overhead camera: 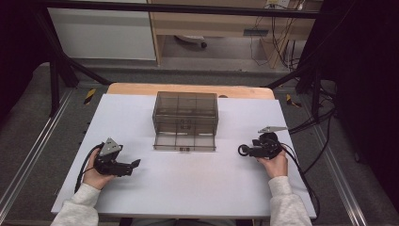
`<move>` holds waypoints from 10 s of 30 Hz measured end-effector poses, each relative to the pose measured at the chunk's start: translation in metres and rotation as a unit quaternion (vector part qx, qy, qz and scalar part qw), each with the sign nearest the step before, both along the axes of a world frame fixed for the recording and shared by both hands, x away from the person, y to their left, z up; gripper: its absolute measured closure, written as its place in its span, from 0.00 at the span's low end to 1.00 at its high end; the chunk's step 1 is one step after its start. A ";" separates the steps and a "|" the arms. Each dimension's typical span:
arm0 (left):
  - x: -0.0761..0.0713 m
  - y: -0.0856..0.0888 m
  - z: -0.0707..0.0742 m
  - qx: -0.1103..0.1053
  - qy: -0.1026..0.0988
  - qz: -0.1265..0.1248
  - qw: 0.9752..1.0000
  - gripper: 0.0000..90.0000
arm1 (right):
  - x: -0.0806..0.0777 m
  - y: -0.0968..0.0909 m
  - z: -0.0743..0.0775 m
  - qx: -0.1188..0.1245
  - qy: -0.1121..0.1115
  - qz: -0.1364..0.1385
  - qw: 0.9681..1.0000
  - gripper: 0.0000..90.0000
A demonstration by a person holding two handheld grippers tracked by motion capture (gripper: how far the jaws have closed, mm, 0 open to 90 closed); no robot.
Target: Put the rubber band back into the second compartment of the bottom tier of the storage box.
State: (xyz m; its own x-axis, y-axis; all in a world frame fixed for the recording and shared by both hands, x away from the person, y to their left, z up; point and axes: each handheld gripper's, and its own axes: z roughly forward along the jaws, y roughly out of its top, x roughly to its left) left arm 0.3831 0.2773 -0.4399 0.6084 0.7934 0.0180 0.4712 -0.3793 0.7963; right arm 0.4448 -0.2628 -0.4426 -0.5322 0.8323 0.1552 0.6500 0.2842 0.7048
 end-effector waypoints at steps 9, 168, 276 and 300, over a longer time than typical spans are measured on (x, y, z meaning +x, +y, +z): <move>0.000 -0.001 0.000 0.001 0.000 -0.001 1.000 0.07 | -0.001 0.001 -0.002 -0.014 0.000 0.002 1.000 0.52; 0.001 0.000 0.000 0.000 -0.001 0.001 1.000 0.09 | -0.012 0.014 0.019 -0.028 -0.030 0.036 0.999 0.96; 0.000 0.000 0.000 0.001 0.002 -0.002 1.000 0.09 | -0.017 0.080 0.047 -0.015 -0.058 0.119 0.991 0.96; 0.000 -0.001 0.000 0.003 0.003 -0.003 1.000 0.08 | -0.010 0.104 0.056 -0.012 -0.069 0.138 0.988 0.96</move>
State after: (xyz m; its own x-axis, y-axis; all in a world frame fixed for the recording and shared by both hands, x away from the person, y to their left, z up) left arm 0.3835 0.2767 -0.4401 0.6138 0.7892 0.0185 0.4732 -0.3866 0.7916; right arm 0.4347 -0.1584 -0.3863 -0.7534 0.6558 0.0480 0.4448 0.4544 0.7718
